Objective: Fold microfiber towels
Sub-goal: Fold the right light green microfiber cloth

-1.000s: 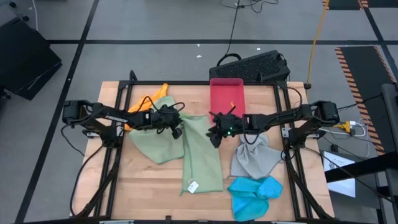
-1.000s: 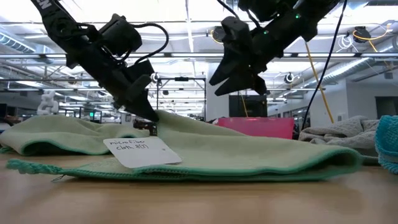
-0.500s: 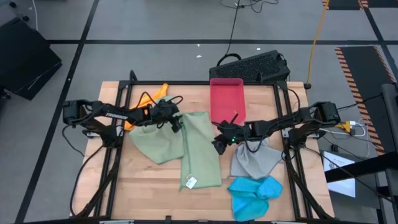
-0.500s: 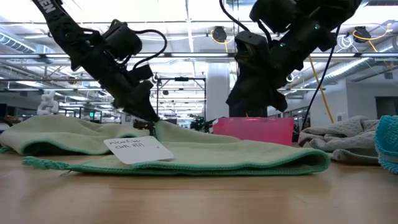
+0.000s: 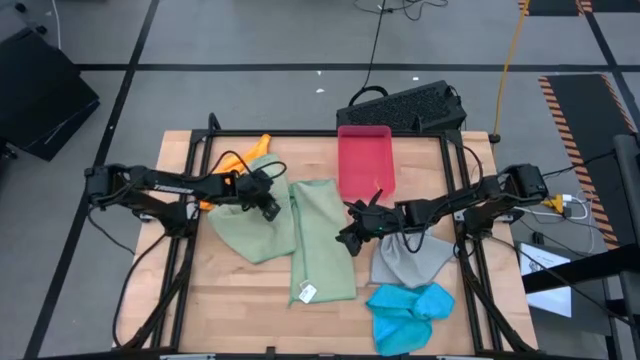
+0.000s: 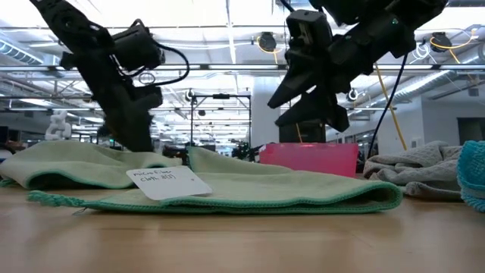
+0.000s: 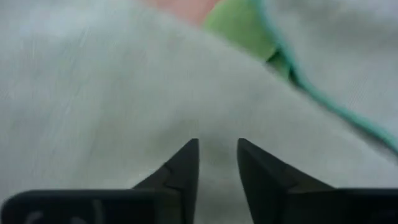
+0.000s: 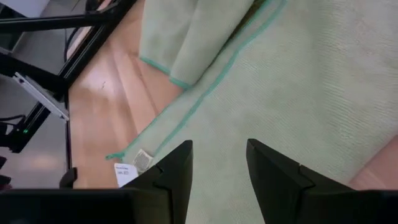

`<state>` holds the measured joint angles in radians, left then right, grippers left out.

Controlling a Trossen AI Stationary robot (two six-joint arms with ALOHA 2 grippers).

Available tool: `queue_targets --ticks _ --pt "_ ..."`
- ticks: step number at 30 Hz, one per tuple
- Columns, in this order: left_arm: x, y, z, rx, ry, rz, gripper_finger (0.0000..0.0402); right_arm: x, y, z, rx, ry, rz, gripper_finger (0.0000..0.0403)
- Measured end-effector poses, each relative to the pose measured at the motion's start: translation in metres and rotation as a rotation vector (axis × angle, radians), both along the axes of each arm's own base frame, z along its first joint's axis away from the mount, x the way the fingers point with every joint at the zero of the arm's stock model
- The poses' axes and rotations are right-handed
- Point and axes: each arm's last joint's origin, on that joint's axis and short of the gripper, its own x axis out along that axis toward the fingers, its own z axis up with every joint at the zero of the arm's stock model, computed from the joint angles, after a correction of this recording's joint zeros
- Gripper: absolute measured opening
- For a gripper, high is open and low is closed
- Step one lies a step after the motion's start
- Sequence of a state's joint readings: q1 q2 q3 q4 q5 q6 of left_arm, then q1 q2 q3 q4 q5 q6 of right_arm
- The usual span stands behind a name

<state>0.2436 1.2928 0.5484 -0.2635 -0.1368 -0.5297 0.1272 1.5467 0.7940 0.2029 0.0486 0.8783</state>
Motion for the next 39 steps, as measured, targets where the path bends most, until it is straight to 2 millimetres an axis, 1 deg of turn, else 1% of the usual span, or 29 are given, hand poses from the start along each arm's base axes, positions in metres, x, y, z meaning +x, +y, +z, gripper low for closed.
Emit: queue_targets --ticks 6,9,12,15,19,22,24,27,29,32,36,39 --pt "-0.012 -0.006 0.003 -0.116 0.046 0.067 0.0037 0.002 0.001 -0.006 -0.020 0.008 -0.020 0.0141" --pt "-0.019 -0.009 -0.005 -0.081 0.140 0.065 0.0007 0.007 0.000 -0.012 -0.019 -0.002 -0.026 0.0141" --pt "-0.025 -0.002 -0.021 -0.014 0.201 0.102 0.0008 0.012 0.000 -0.019 -0.017 -0.018 -0.028 0.0141" --pt "-0.032 0.007 -0.034 -0.009 0.250 0.122 0.0011 0.015 0.001 -0.024 -0.016 -0.024 -0.033 0.0141" --pt "-0.039 0.018 -0.039 0.049 0.299 0.123 0.0004 0.017 0.000 -0.028 -0.007 -0.014 -0.070 0.0141" --pt "-0.048 0.026 -0.039 0.111 0.376 0.178 0.0005 0.017 -0.001 -0.027 -0.008 -0.025 -0.095 0.0141" --pt "-0.047 0.032 -0.035 0.118 0.381 0.209 0.0006 0.017 0.000 -0.027 0.000 -0.024 -0.104 0.0140" --pt "-0.041 0.042 -0.025 0.117 0.349 0.244 0.0003 0.017 0.003 -0.029 0.017 -0.023 -0.137 0.0130" --pt "-0.033 0.047 -0.016 0.095 0.304 0.244 0.0003 0.016 0.006 -0.030 0.008 -0.018 -0.146 0.0121" --pt "-0.016 0.054 0.005 0.091 0.190 0.226 0.0009 0.020 0.008 -0.031 0.005 -0.016 -0.131 0.0106" --pt "0.002 0.053 0.028 0.041 0.089 0.121 0.0015 0.027 0.011 -0.037 0.036 0.010 -0.061 0.0086" --pt "0.015 0.046 0.047 -0.022 -0.013 -0.007 0.0010 0.035 0.015 -0.033 0.065 -0.005 -0.015 0.0075"
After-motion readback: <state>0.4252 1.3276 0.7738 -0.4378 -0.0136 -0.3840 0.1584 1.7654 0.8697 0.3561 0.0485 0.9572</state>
